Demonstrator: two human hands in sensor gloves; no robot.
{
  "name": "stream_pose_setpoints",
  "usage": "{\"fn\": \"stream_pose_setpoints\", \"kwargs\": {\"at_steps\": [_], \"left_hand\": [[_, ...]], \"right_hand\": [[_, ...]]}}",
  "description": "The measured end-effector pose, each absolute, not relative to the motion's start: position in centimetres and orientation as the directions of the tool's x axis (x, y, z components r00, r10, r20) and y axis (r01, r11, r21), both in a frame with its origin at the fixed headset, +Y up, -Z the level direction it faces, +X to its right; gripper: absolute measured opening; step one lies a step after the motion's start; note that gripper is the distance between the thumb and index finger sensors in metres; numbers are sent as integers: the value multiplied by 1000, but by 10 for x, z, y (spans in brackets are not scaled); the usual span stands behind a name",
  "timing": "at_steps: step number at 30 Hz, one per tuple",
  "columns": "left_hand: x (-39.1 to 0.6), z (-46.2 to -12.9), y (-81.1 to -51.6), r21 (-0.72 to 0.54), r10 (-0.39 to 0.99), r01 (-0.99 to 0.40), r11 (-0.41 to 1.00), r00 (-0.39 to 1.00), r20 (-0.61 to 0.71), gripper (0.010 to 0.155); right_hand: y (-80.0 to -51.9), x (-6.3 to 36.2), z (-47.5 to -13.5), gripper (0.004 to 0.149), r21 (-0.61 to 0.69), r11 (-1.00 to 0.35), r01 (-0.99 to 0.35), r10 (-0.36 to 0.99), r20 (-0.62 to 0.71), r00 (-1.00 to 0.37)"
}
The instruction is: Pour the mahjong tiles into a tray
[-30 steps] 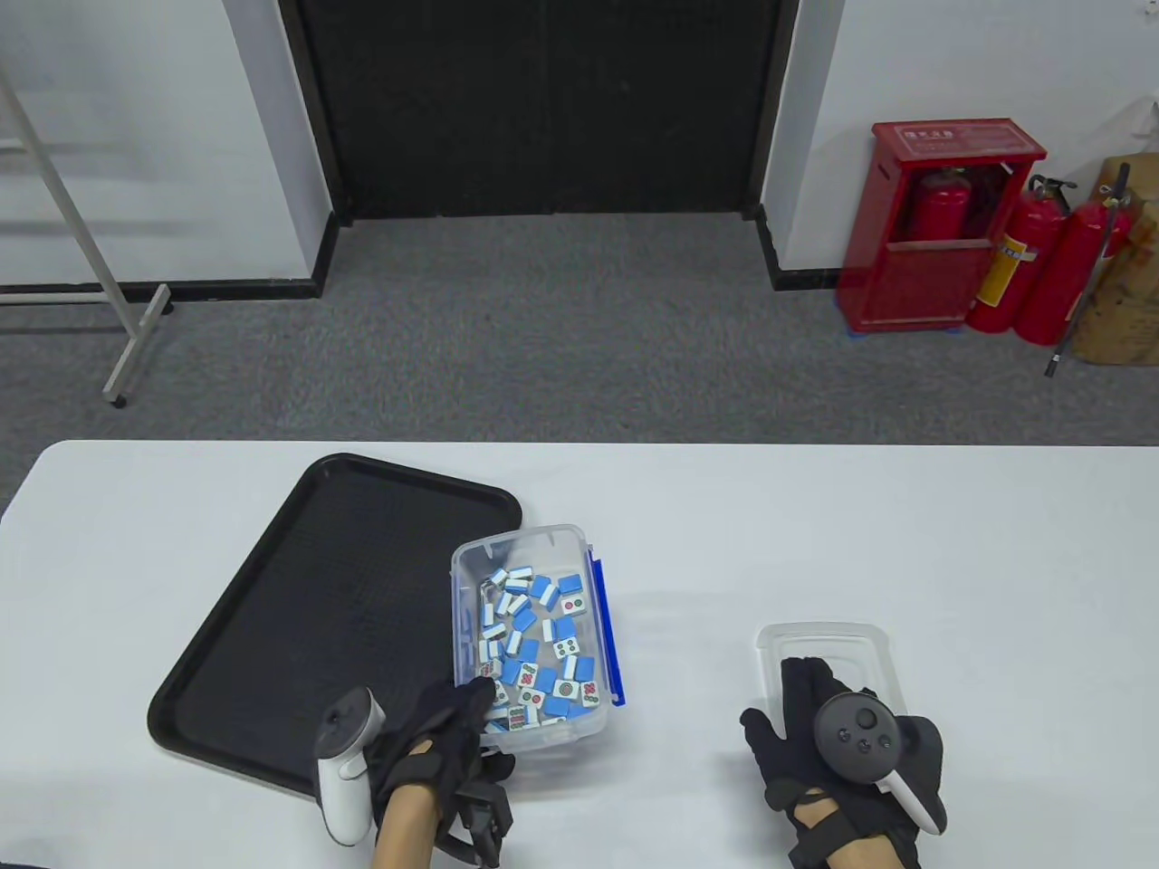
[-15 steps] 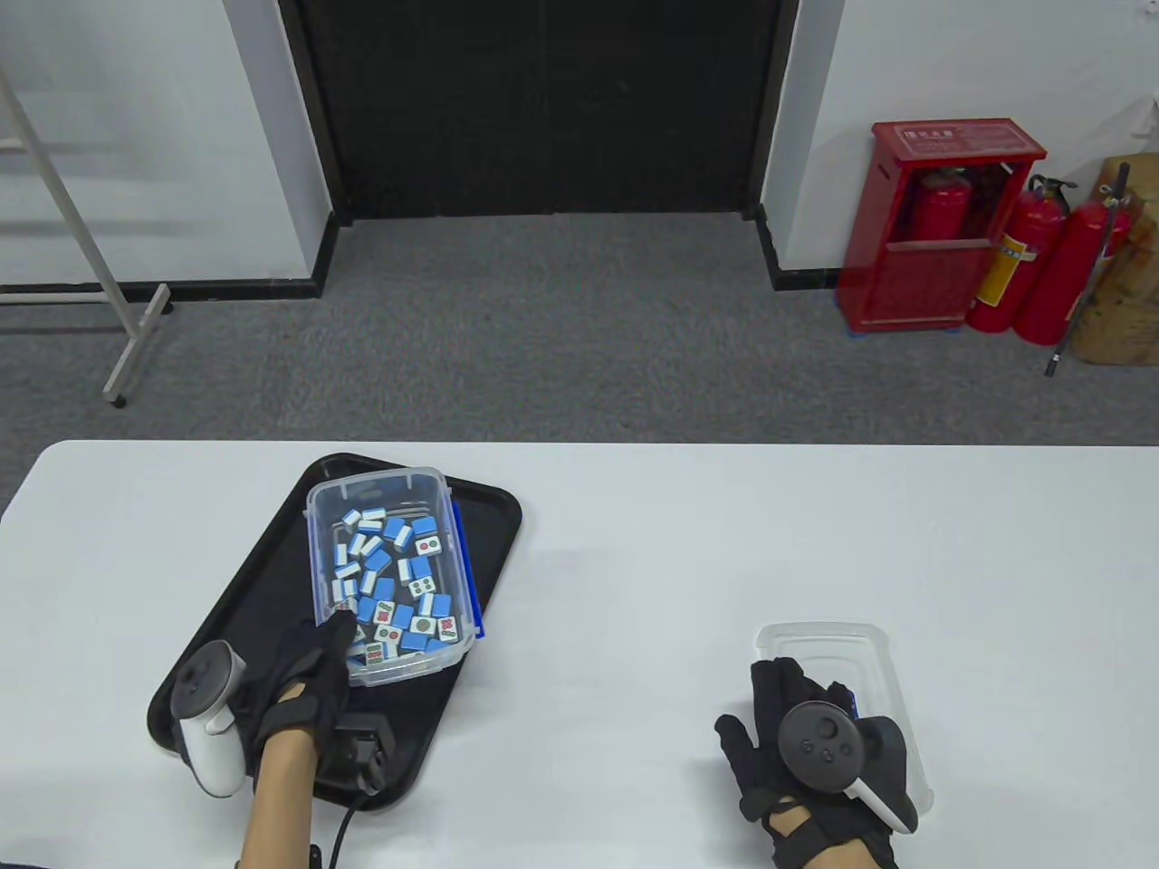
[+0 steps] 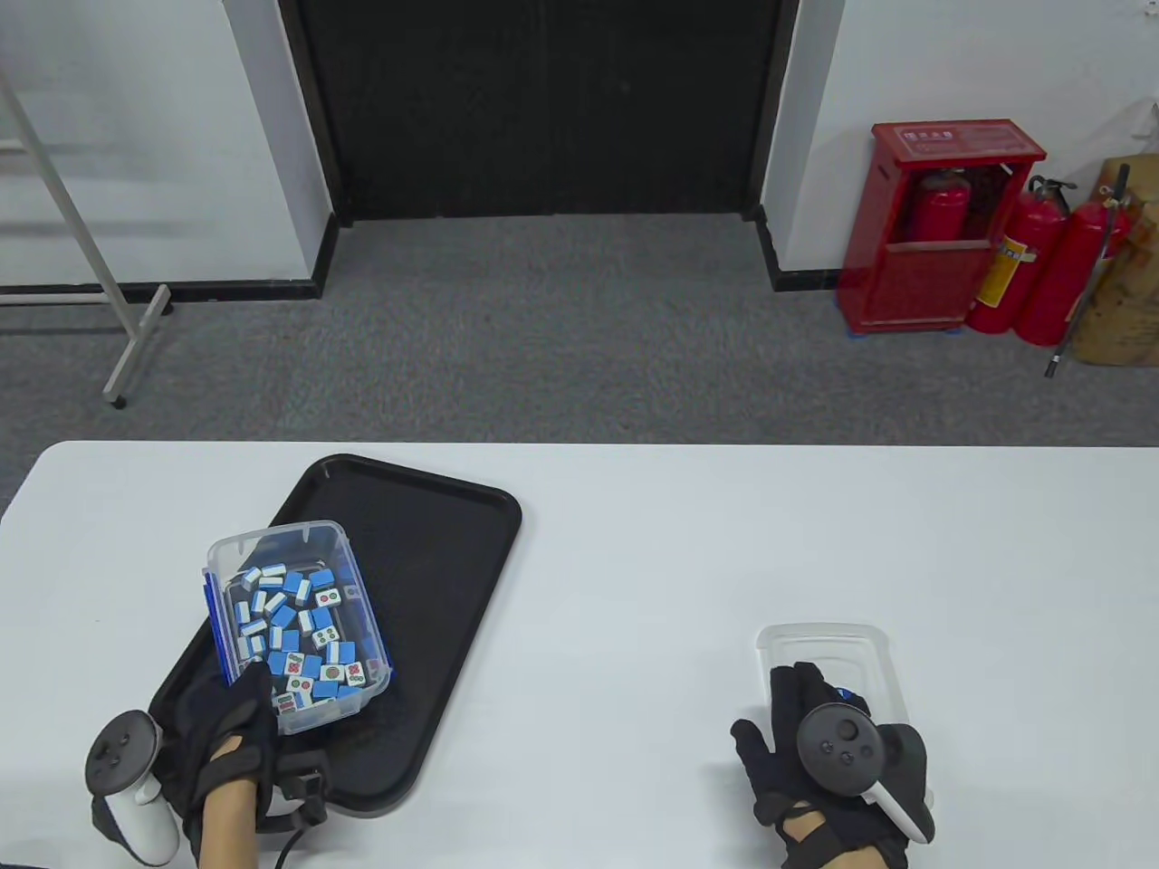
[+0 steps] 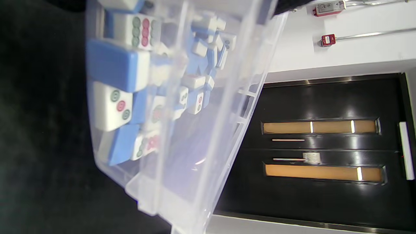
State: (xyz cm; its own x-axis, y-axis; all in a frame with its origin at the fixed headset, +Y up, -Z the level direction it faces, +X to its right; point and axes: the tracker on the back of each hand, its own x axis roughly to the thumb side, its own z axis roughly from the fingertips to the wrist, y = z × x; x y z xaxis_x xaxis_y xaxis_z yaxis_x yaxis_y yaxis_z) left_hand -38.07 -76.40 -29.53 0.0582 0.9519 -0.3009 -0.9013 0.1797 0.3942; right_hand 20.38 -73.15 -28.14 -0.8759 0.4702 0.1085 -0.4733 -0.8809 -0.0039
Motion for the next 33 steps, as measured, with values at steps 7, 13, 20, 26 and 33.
{"fn": "stream_pose_setpoints", "kwargs": {"at_steps": [7, 13, 20, 26, 33], "left_hand": [[-377, -298, -759, 401, 940, -868, 294, 188, -284, 73], [-371, -299, -751, 436, 906, -797, 418, 330, -266, 73], [-369, -298, -745, 473, 871, -732, 491, 425, -248, 73], [-366, -299, -738, 497, 803, -644, 582, 551, -227, 74], [-362, -300, -735, 500, 777, -618, 607, 594, -210, 75]], "right_hand": [[-734, 199, -281, 78, 22, -890, -455, 454, 117, -883], [-733, 195, -280, 78, 28, -892, -450, 450, 131, -883], [-734, 196, -280, 77, 35, -888, -459, 460, 126, -879], [-733, 197, -280, 77, 36, -884, -467, 468, 119, -876], [-733, 197, -280, 77, 40, -883, -468, 470, 119, -875]]}}
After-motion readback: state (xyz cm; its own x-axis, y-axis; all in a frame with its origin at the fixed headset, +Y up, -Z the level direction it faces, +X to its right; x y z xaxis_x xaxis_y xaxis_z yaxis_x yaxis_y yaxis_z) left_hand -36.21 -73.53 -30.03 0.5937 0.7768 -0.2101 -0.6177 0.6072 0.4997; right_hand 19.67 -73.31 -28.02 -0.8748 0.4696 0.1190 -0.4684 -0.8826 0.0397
